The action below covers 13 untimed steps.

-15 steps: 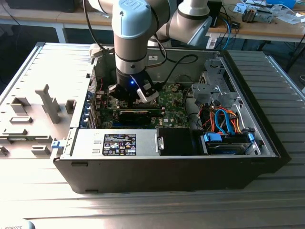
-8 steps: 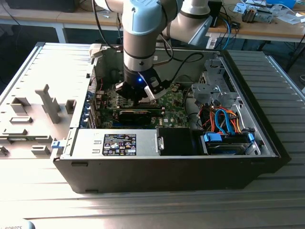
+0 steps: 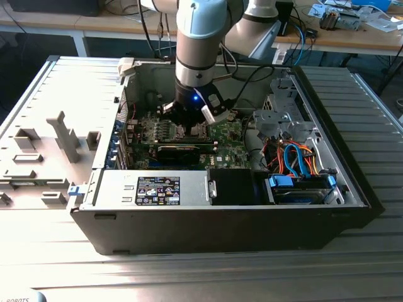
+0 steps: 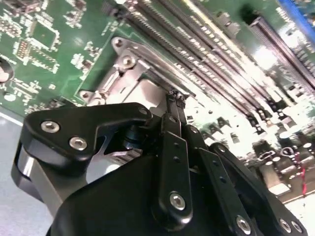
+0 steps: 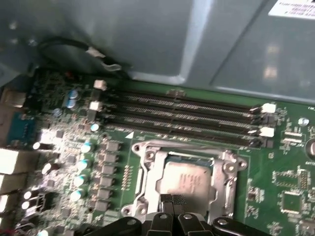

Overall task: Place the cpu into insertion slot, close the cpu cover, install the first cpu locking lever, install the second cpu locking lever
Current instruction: 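Install the second cpu locking lever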

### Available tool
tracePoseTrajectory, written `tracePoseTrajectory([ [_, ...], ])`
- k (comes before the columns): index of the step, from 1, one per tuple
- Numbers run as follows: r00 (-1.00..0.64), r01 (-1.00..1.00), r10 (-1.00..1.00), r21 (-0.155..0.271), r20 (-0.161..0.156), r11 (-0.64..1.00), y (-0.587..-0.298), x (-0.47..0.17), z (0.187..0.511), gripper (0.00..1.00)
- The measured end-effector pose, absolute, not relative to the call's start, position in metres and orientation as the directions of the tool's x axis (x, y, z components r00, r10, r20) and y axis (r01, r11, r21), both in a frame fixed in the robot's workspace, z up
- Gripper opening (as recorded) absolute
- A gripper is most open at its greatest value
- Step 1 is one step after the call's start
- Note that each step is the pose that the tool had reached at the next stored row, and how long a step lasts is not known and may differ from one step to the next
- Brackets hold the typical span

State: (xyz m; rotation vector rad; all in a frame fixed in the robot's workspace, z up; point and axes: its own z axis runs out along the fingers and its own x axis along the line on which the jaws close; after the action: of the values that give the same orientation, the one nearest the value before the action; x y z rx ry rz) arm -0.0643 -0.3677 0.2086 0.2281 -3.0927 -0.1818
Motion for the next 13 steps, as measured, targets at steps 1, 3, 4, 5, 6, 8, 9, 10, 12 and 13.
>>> tracePoseTrajectory([
  [1, -0.989, -0.144, -0.148, 0.111, 0.028, 0.983, -0.366, -0.063, 0.209, 0.11],
  [3, -0.989, -0.144, -0.147, 0.090, 0.031, 0.985, -0.362, -0.061, 0.209, 0.11],
  [4, -0.989, -0.144, -0.147, 0.079, 0.033, 0.986, -0.360, -0.060, 0.209, 0.11],
  [5, -0.989, -0.144, -0.147, 0.072, 0.034, 0.987, -0.359, -0.060, 0.211, 0.11],
  [6, -0.989, -0.144, -0.147, 0.067, 0.035, 0.987, -0.358, -0.059, 0.215, 0.11],
  [8, -0.989, -0.144, -0.147, 0.064, 0.035, 0.987, -0.357, -0.059, 0.224, 0.11],
  [9, -0.989, -0.144, -0.147, 0.064, 0.035, 0.987, -0.357, -0.059, 0.228, 0.11],
  [10, -0.989, -0.144, -0.147, 0.063, 0.035, 0.988, -0.357, -0.059, 0.232, 0.11],
  [12, -0.989, -0.144, -0.146, 0.063, 0.035, 0.988, -0.357, -0.059, 0.239, 0.11],
  [13, -0.989, -0.144, -0.146, 0.063, 0.035, 0.988, -0.357, -0.059, 0.240, 0.11],
])
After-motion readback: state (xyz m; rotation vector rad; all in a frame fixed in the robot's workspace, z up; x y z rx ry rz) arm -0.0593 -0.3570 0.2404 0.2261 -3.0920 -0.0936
